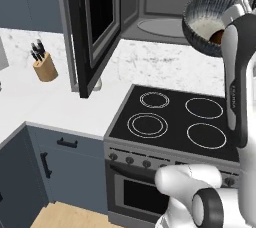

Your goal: Pick the bell pepper from the sink and place it in the bowl. Then pick the bowl and place it in the microwave. Then close the microwave door and press the start button.

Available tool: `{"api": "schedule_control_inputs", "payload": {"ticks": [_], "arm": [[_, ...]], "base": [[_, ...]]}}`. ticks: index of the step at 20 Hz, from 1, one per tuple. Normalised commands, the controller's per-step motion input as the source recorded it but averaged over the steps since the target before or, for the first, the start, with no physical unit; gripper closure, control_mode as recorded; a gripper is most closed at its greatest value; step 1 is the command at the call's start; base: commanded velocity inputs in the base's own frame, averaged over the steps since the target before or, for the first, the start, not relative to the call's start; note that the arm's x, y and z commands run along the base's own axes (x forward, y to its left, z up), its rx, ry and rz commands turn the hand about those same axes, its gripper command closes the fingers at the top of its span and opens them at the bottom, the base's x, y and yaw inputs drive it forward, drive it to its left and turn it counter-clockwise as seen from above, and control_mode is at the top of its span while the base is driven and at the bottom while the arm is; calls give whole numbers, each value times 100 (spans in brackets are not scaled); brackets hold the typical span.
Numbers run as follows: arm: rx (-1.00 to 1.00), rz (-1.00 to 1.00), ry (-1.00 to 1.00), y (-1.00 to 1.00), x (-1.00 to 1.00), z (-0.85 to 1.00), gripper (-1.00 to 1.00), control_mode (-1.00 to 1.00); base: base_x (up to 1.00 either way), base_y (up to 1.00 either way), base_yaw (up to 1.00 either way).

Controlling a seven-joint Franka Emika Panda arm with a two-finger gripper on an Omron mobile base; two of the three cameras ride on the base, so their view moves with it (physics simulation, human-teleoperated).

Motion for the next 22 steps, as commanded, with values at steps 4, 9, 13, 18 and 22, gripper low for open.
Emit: {"api": "schedule_control_inputs", "payload": {"ticks": [4, 9, 13, 18, 22], "arm": [[-2, 0, -3, 0, 67, 0, 100, -100], [0, 0, -4, 0, 59, 0, 100, -100], [0, 0, 0, 0, 54, 0, 100, -100], [0, 0, 0, -5, 46, -2, 100, -100], [0, 0, 0, -14, 30, -10, 100, -100]], "base": [[0, 0, 0], [0, 0, 0], [0, 0, 0], [0, 0, 0], [0, 0, 0]]}}
